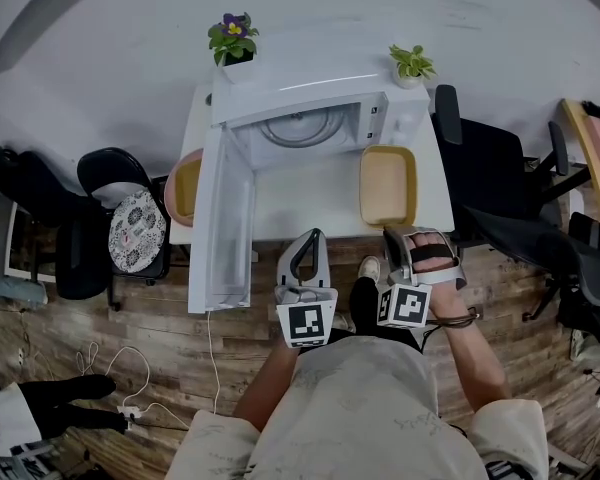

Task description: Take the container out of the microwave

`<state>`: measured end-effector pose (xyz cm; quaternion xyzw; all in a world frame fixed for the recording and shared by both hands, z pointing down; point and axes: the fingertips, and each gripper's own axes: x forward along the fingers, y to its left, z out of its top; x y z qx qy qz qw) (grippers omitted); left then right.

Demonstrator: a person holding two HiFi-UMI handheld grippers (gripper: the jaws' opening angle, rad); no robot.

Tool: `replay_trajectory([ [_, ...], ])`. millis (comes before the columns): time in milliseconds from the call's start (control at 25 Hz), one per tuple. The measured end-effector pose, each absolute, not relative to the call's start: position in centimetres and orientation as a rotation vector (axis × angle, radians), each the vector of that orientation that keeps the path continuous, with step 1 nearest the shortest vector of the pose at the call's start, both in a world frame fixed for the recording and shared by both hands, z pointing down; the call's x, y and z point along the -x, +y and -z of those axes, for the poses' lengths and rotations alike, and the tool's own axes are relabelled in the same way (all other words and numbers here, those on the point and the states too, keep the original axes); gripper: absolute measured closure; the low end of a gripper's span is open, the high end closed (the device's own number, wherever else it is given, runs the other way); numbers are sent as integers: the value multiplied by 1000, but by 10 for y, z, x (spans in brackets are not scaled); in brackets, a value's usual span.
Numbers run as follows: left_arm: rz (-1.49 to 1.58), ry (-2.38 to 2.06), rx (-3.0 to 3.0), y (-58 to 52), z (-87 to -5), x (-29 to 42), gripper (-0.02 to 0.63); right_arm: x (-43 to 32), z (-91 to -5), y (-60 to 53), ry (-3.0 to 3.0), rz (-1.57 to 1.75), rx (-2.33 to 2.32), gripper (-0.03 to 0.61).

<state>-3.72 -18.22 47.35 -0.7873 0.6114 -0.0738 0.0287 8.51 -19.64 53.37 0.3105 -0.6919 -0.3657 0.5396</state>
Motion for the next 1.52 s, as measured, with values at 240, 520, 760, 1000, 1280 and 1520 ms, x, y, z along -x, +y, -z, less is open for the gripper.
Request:
replay_trajectory([
  [240, 198, 1873, 2414, -187, -471, 38, 607, -83, -533, -199, -1641, 876, -737, 546],
  [520, 217, 1878, 2420, -189, -474, 44, 607, -77, -534, -202, -1640, 871, -726, 546],
  [760, 202, 1903, 2394, -187, -473, 57, 607, -66, -538, -200, -1653, 870, -703, 546],
  [1000, 193, 1928, 2381, -188, -474, 66, 607, -56, -538, -201, -1656, 876, -683, 546],
  [1280, 187, 1937, 2375, -191, -473, 69, 607, -55, -539, -203, -1651, 878, -673, 546],
  [1520, 180, 1941, 2369, -194, -472, 71, 607, -53, -540, -206, -1657, 886, -669, 546],
])
